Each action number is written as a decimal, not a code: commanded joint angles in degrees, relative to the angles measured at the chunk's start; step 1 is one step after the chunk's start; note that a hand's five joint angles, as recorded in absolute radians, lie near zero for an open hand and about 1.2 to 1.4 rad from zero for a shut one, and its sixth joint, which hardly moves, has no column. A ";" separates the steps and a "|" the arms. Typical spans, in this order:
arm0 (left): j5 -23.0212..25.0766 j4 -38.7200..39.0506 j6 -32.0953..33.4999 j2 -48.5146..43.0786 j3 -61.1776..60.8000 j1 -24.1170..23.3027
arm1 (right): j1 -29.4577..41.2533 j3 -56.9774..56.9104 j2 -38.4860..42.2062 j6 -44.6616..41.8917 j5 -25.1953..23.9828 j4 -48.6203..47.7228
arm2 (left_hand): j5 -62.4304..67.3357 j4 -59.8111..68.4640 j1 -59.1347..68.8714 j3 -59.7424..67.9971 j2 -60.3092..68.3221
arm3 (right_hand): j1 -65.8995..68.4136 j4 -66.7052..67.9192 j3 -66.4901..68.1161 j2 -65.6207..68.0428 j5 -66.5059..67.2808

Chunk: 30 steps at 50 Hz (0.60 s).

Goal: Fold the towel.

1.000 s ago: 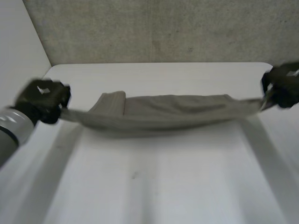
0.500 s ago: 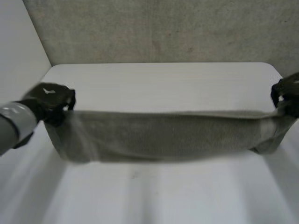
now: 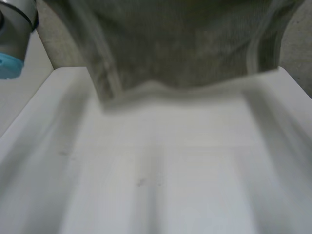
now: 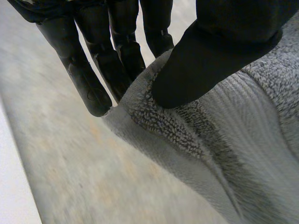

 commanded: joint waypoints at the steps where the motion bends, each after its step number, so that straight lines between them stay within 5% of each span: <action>1: 0.17 1.58 -4.71 2.78 -11.74 0.92 | -0.12 4.39 1.46 -0.65 -2.99 12.48 | 10.92 10.26 13.15 10.30 10.23 | 0.34 10.27 10.32 10.44 10.77; 11: 8.26 3.95 -2.08 1.29 -35.15 2.06 | 0.15 10.37 8.41 -10.94 -5.20 29.75 | 10.92 10.26 13.15 10.30 10.23 | 0.34 10.27 10.32 10.44 10.77; 18: 9.41 10.01 9.85 -1.09 -51.12 2.94 | -0.12 16.16 13.06 -16.30 -5.20 32.12 | 10.92 10.26 13.15 10.30 10.23 | 0.34 10.27 10.32 10.44 10.77; 23: 9.41 10.10 14.27 0.05 -56.06 3.82 | -0.73 19.68 11.49 -17.26 -5.28 33.43 | 10.92 10.26 13.15 10.30 10.23 | 0.34 10.27 10.32 10.44 10.77; 30: 9.41 5.02 21.38 12.86 -70.01 5.58 | -3.55 27.42 2.17 -23.95 -5.90 41.44 | 10.92 10.26 13.15 10.30 10.23 | 0.34 10.27 10.32 10.44 10.77</action>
